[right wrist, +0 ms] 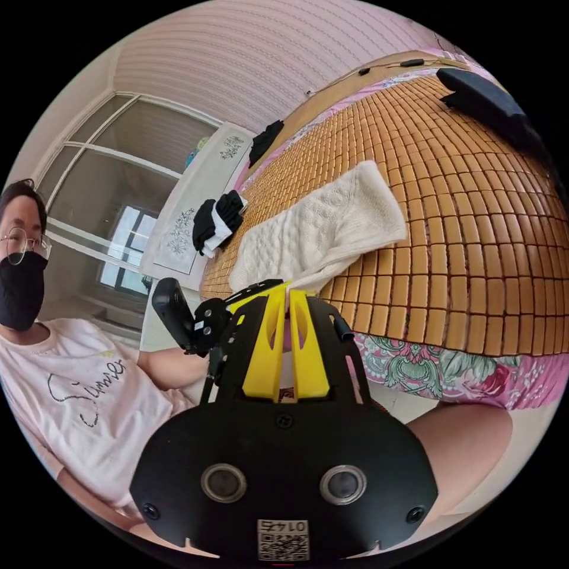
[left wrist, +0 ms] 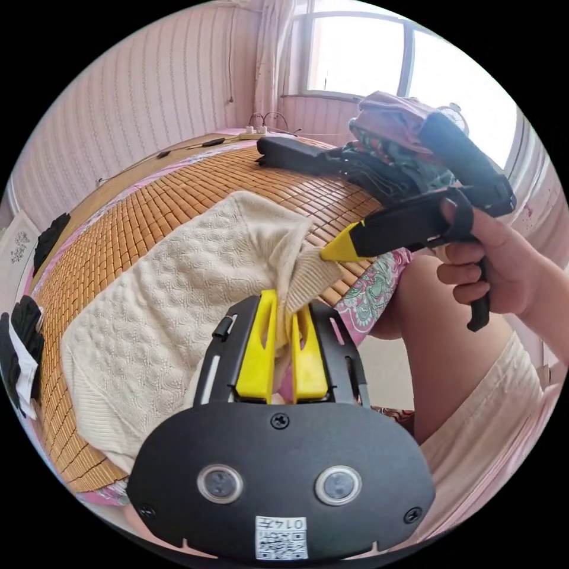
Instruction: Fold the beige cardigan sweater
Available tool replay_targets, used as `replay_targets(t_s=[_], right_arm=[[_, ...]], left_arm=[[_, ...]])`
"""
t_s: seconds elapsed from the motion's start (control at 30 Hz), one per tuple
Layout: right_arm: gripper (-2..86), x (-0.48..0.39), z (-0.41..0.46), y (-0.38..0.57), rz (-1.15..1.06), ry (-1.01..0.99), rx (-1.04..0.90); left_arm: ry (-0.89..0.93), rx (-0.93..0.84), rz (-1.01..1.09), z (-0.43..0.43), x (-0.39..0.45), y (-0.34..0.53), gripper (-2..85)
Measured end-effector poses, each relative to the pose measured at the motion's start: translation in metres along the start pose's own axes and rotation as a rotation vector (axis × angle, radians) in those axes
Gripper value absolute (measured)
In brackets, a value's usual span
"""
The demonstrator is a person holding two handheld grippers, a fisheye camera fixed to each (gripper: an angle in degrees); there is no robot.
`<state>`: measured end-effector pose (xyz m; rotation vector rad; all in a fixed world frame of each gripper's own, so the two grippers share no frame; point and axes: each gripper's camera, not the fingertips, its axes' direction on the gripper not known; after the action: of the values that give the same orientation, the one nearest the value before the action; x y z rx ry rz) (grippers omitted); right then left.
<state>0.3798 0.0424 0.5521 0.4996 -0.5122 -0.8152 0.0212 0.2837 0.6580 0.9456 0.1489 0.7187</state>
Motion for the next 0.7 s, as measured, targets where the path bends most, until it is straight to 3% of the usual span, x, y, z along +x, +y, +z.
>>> replay_targets(t_s=[0.1, 0.23, 0.3, 0.4, 0.53, 0.7], right_arm=[[3.3, 0.042, -0.023, 0.03, 0.156, 0.003, 0.142], [22.0, 0.087, -0.017, 0.057, 0.266, -0.133, 0.165], [23.9, 0.099, -0.014, 0.059, 0.282, -0.205, 0.199], [22.8, 0.124, -0.015, 0.056, 0.314, -0.292, 0.311], [6.6, 0.161, -0.017, 0.053, 0.463, -0.261, 0.324], [3.8, 0.163, -0.062, 0.055, 0.367, -0.32, 0.417]], left_arm=[[0.025, 0.002, -0.02, -0.01, -0.006, 0.001, 2.8], [0.018, 0.006, 0.021, -0.022, 0.0, 0.002, 2.6], [0.017, 0.006, 0.054, -0.027, 0.005, 0.005, 2.7], [0.032, 0.003, 0.087, -0.034, 0.01, 0.012, 2.6], [0.055, 0.017, 0.123, -0.042, 0.016, 0.018, 2.6], [0.161, 0.096, 0.133, -0.046, 0.022, 0.0, 2.8]])
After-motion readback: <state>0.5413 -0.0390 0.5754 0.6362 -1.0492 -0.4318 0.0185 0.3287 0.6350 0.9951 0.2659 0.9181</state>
